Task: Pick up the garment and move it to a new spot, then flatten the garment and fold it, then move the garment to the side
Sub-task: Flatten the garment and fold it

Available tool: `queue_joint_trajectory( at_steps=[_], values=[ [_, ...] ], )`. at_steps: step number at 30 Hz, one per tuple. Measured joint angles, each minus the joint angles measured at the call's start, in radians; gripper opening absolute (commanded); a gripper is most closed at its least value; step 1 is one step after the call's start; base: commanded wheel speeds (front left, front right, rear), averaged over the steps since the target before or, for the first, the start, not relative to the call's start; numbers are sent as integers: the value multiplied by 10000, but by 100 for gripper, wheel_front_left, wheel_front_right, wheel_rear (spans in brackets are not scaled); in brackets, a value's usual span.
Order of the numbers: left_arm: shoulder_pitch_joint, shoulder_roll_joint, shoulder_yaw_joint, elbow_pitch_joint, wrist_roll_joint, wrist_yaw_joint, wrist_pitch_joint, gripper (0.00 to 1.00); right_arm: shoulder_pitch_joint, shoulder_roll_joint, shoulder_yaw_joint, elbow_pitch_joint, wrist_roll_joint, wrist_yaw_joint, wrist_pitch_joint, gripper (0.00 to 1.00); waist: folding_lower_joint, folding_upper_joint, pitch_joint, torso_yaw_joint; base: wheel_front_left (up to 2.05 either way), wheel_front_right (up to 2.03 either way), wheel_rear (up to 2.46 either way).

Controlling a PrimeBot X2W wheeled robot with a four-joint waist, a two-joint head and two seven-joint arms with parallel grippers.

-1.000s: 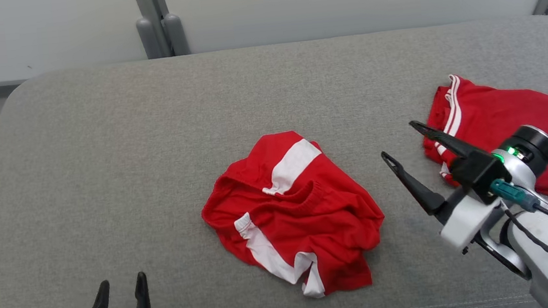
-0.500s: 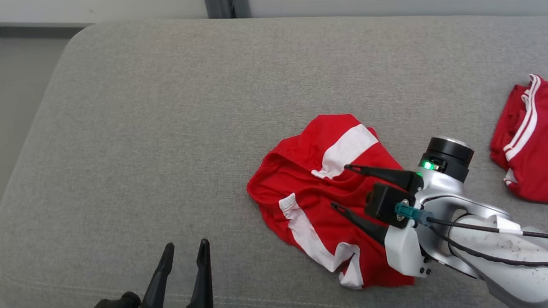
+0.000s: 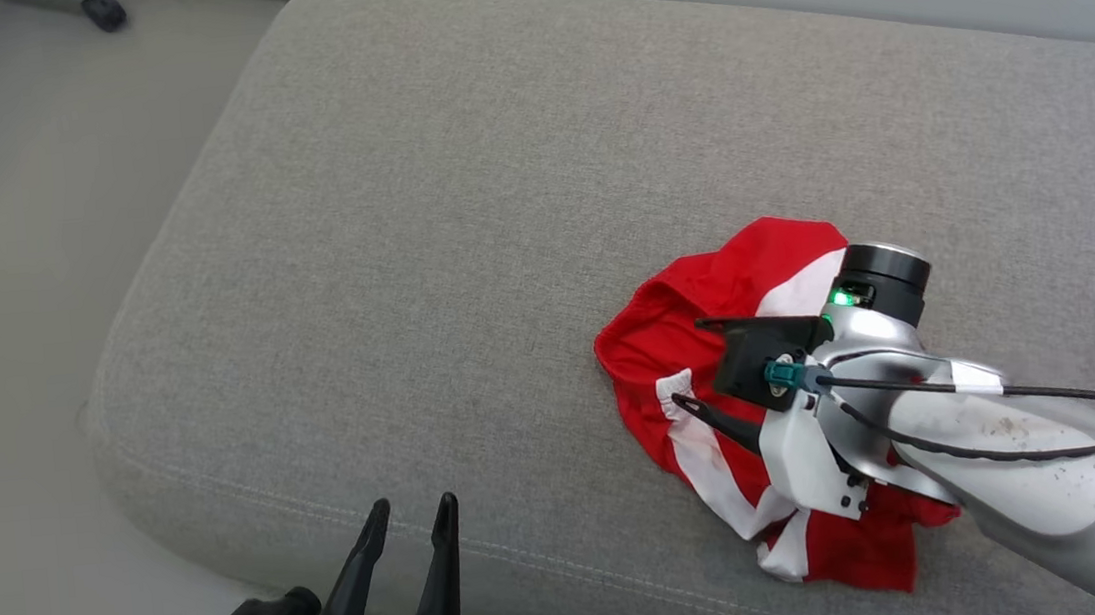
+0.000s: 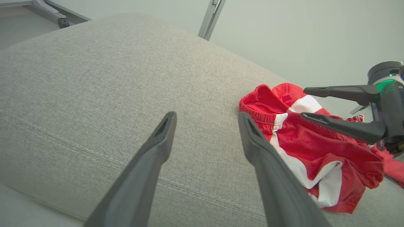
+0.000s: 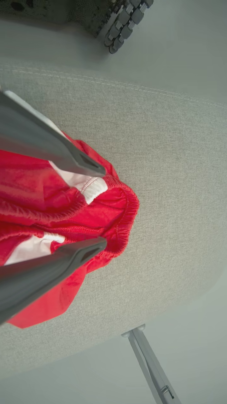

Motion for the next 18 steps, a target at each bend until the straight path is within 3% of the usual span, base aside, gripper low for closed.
queue_joint_trajectory(
  at_steps=[7, 18],
  values=[
    [-127, -109, 288, -44, -2, -23, 0, 100, -713, -125, 1118, 167, 832, 0, 270, 100, 0, 0, 214, 384, 0, 0, 0],
    [-226, -161, 531, -65, -31, -23, 0, 100, -1687, -520, 1718, 395, 2033, 0, 621, 100, 0, 0, 351, 483, 0, 0, 0]
  ],
)
